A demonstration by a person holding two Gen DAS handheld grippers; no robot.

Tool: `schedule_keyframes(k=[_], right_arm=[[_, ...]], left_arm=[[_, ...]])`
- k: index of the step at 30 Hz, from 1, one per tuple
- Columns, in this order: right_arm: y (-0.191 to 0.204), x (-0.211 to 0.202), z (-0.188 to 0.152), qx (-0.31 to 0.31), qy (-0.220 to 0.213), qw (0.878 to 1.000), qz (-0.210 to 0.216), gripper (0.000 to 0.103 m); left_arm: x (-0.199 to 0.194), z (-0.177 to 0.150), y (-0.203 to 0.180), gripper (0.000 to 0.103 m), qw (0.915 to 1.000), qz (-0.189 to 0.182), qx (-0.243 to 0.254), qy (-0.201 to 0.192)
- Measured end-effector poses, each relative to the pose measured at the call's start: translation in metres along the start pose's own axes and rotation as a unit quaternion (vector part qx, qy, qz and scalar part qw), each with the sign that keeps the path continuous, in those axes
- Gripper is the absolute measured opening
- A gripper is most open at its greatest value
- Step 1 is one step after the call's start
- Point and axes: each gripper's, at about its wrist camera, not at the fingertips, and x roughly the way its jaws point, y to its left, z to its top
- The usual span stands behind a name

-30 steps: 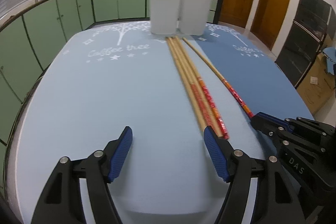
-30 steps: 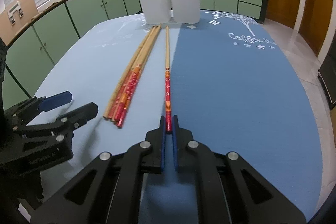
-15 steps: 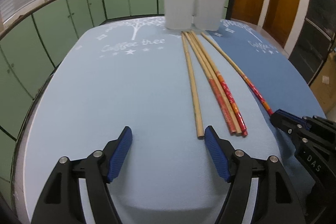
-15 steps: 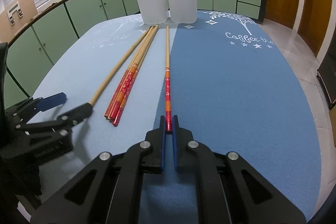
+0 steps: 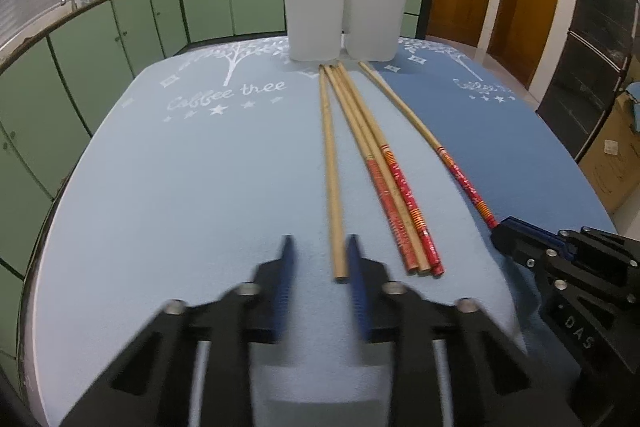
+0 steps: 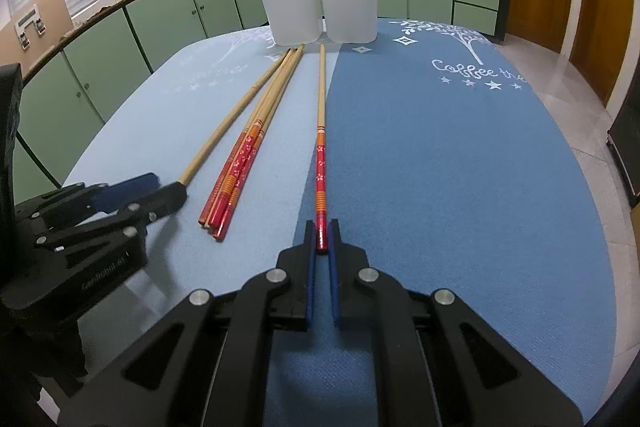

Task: Organize utensils
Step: 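Grasp a wooden chopstick with the left gripper while the right lifts the red one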

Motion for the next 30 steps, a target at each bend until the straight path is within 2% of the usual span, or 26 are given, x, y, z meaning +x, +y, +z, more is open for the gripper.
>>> schedule_keyframes(k=[1,2,9,14,22,30], right_arm=[[0.000,0.000,0.000,0.000,0.000,1.000,0.001,0.005],[0.000,0.000,0.000,0.001,0.000,1.000,0.001,0.005],[-0.001,-0.004,0.000,0.005,-0.004,1.000,0.003,0.005],[-0.001,-0.017,0.005,-0.006,-0.023,1.000,-0.004,0.005],[0.001,-0.054,0.030,-0.019,-0.073,0.997,-0.004,0.005],[-0.001,-0.091,0.066,-0.023,-0.117,0.993,0.006,0.005]], left_arm=[[0.000,0.000,-0.002,0.009,1.0000,0.000,0.003,-0.001],[-0.001,0.000,-0.003,0.006,1.0000,0.000,0.004,-0.001],[-0.009,0.002,0.002,0.006,0.9999,-0.005,-0.005,-0.008],[-0.032,0.008,0.004,0.006,0.9996,-0.004,0.000,-0.028],[-0.080,0.033,0.010,0.006,0.9965,-0.006,0.005,-0.084],[-0.120,0.070,0.012,0.006,0.9894,-0.014,0.012,-0.144]])
